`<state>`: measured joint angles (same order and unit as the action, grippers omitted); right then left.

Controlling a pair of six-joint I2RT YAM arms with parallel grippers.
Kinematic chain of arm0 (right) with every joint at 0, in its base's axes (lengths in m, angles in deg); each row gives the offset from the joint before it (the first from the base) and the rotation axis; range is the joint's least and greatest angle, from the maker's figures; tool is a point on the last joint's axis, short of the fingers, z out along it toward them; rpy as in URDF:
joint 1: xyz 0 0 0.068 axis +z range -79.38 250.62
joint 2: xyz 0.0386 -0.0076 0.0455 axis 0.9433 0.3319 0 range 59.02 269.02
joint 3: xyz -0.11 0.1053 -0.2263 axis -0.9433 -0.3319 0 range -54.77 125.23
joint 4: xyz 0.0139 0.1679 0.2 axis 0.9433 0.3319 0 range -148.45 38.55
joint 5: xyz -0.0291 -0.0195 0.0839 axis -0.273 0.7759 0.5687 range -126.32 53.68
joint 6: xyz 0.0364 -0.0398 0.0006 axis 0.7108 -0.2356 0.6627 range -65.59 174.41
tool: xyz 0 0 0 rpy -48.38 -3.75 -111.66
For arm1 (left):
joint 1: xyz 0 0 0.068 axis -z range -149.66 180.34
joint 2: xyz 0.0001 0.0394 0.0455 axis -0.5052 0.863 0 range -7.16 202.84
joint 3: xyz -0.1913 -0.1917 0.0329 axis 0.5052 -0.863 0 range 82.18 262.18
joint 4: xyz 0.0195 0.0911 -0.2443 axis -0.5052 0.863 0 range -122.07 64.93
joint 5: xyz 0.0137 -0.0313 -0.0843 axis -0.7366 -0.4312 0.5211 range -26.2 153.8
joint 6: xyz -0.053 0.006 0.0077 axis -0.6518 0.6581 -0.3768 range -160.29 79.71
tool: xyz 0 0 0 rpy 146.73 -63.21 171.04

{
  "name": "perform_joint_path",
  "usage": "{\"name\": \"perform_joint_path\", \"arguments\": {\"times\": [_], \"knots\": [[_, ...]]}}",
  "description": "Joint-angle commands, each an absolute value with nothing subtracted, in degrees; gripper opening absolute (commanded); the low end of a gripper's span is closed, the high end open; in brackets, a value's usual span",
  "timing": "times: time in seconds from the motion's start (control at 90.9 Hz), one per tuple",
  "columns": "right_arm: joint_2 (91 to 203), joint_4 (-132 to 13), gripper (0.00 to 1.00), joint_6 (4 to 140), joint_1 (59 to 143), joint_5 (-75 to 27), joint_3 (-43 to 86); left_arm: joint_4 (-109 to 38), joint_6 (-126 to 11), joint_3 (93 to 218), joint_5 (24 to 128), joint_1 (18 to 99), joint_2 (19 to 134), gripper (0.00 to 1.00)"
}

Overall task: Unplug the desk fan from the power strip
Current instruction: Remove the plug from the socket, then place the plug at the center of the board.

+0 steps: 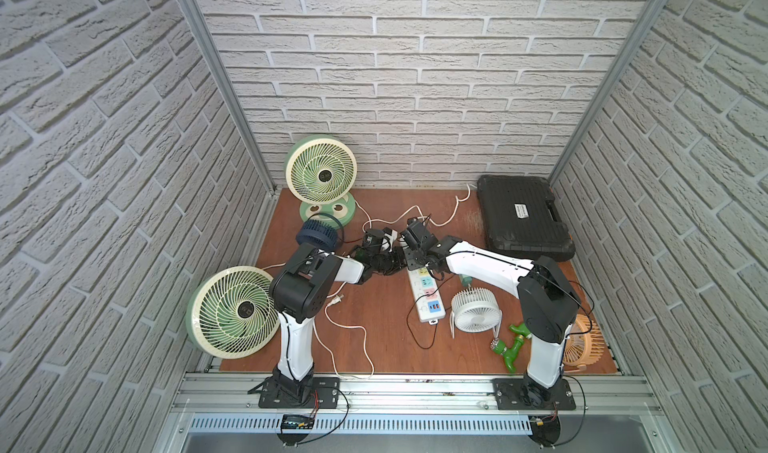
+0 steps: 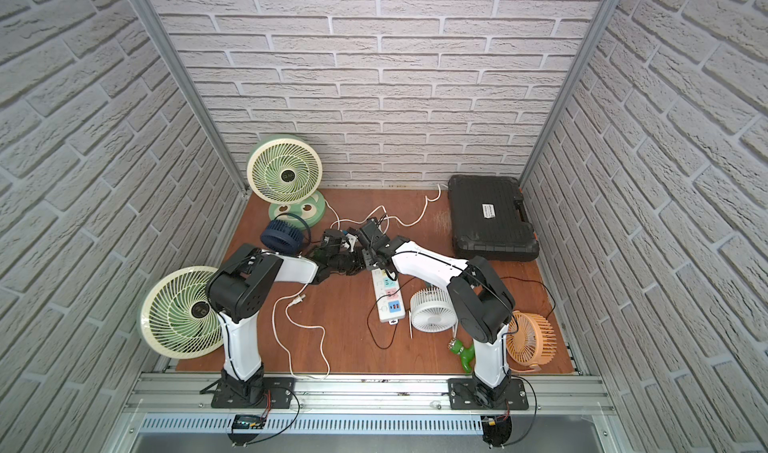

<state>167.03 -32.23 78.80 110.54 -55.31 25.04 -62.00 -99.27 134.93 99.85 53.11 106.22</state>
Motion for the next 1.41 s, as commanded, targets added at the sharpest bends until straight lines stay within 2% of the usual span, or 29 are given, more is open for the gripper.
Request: {"name": "perform_joint_path", "arguments": {"times": [0.0,0.374,0.66,1.023,1.397], "knots": [[162.3,-34.3,0.19,77.8,109.9,-57.2,24.5,-57.3,-97.7,134.4,97.8,52.2,106.1,0.0],[162.3,-36.4,0.19,78.2,108.4,-49.5,26.0,-49.6,-91.6,132.6,97.7,48.4,92.7,0.0],[165.6,-39.6,0.19,77.3,108.4,-40.5,29.8,-41.2,-87.2,129.5,96.8,41.2,75.9,0.0],[175.8,-42.8,0.19,79.8,109.0,-27.2,39.6,-31.8,-83.5,127.2,94.7,32.1,59.7,0.0],[192.4,-37.3,0.19,79.6,112.0,-21.3,58.3,-29.7,-83.7,126.1,94.6,28.5,55.6,0.0]]}}
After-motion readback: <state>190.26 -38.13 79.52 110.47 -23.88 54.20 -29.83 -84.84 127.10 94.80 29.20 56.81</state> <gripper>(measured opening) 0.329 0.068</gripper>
